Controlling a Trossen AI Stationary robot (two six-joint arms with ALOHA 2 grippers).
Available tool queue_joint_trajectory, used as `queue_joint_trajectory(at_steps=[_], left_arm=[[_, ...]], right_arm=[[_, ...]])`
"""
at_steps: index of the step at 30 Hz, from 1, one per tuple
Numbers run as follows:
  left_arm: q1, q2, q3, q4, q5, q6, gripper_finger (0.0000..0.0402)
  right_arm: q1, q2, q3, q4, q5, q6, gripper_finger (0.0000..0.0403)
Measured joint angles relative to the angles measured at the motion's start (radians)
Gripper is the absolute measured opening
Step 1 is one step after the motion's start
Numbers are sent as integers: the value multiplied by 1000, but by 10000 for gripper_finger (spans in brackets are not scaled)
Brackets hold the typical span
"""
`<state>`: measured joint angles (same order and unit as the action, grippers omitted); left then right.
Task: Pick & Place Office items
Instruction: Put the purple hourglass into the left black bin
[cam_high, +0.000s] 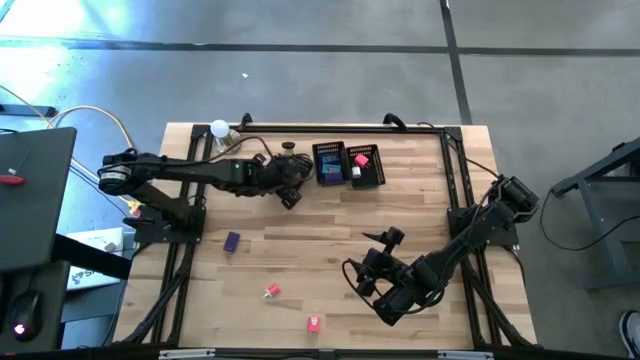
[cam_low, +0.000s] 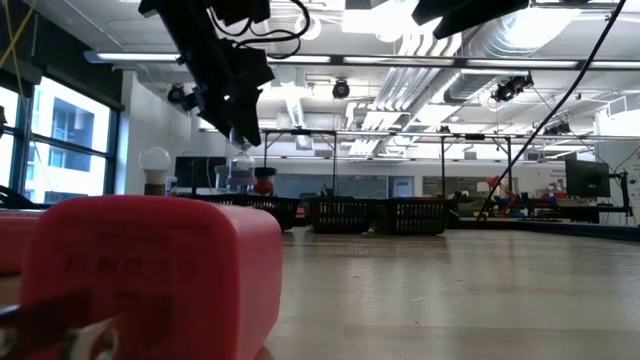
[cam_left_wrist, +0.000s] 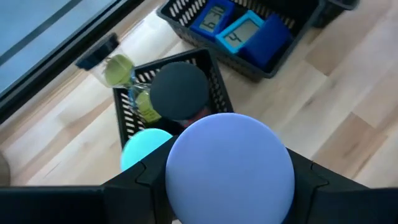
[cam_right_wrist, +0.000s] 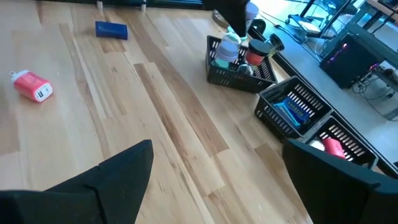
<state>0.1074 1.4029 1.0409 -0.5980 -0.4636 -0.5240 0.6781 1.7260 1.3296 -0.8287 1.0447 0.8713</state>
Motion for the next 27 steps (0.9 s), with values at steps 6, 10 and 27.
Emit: queue_joint_trajectory(at_steps=[6,10,27], left_arm=[[23,0,0,0,2,0,182],[29,0,0,-1,2,0,182],[28,0,-61,31,-5,0,182]], right_arm=[[0,0,0,4,0,-12,347],[0,0,0,4,0,-12,347],[0,0,0,3,0,-23,347]])
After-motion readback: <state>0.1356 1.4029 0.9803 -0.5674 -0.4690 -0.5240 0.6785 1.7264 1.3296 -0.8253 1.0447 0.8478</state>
